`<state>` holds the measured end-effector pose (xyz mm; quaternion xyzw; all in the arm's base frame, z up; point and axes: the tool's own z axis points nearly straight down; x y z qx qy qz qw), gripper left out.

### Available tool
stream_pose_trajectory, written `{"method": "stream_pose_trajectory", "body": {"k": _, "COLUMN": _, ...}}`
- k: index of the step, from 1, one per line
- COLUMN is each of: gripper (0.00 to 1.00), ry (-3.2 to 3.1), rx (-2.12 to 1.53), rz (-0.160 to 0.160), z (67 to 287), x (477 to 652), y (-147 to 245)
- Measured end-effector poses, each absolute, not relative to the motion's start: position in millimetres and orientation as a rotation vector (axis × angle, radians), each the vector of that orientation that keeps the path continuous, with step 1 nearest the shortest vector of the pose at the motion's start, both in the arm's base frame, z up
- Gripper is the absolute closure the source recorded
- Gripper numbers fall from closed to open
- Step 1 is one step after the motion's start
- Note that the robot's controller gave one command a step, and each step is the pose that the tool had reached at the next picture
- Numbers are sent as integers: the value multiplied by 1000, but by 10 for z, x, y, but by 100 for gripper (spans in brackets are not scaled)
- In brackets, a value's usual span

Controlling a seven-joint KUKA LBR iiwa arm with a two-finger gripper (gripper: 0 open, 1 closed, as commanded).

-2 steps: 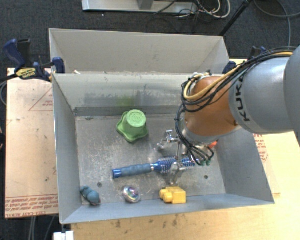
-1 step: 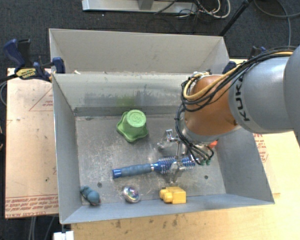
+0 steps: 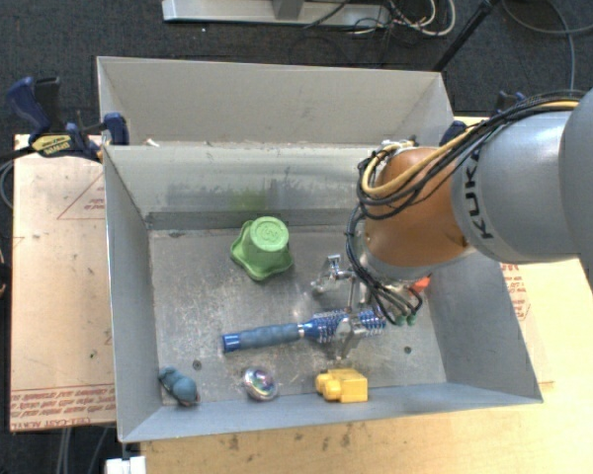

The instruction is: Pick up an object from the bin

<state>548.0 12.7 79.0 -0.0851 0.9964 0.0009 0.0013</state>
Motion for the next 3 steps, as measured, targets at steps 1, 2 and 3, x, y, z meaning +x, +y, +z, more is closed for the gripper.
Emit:
{"method": "stream_pose_trajectory", "body": {"k": 1, "gripper": 0, "ry": 3128, "rx": -264, "rz": 3, "z": 797, "x": 5487, "y": 132}}
{"method": "stream_pose_trajectory", "body": {"k": 2, "gripper": 100, "ry": 3122, "rx": -262, "rz": 3, "z": 821, "x": 5510, "y": 133}}
{"method": "stream_pose_trajectory", "body": {"k": 3, "gripper": 100, "ry": 3123, "rx": -260, "rz": 0, "z": 1534, "x": 5527, "y": 140}}
